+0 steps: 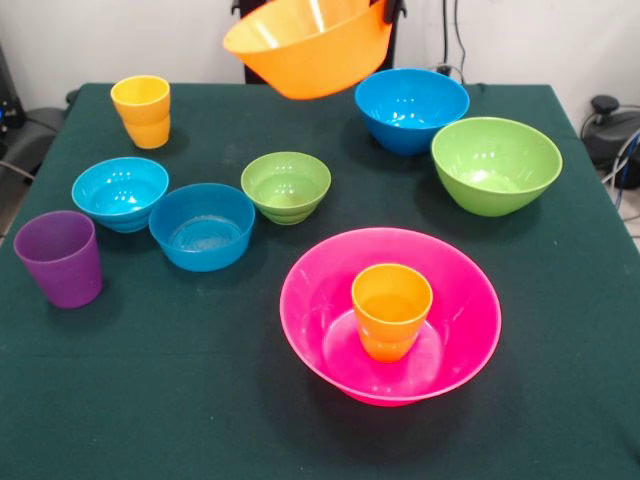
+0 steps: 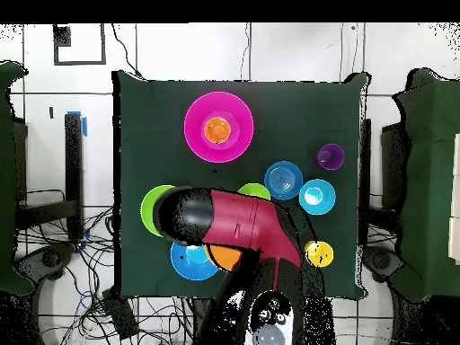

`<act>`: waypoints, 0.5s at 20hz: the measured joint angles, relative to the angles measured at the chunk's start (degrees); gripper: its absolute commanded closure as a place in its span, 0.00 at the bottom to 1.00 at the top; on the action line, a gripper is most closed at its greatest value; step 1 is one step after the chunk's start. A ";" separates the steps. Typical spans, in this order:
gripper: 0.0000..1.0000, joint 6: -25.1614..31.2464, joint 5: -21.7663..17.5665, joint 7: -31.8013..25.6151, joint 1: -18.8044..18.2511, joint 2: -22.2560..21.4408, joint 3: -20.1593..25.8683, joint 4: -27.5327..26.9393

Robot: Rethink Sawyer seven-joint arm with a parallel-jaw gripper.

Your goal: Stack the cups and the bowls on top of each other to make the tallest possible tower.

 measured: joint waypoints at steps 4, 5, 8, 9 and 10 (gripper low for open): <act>1.00 8.28 0.05 0.00 0.00 -0.06 -0.06 -5.63; 1.00 9.63 0.05 0.00 0.00 -0.07 -0.05 -6.65; 1.00 12.96 0.01 0.00 0.00 -0.05 -0.07 -9.61; 1.00 14.10 -0.02 0.00 0.01 -0.03 -0.07 -11.02; 1.00 14.64 -0.02 0.00 0.04 -0.02 -0.12 -11.91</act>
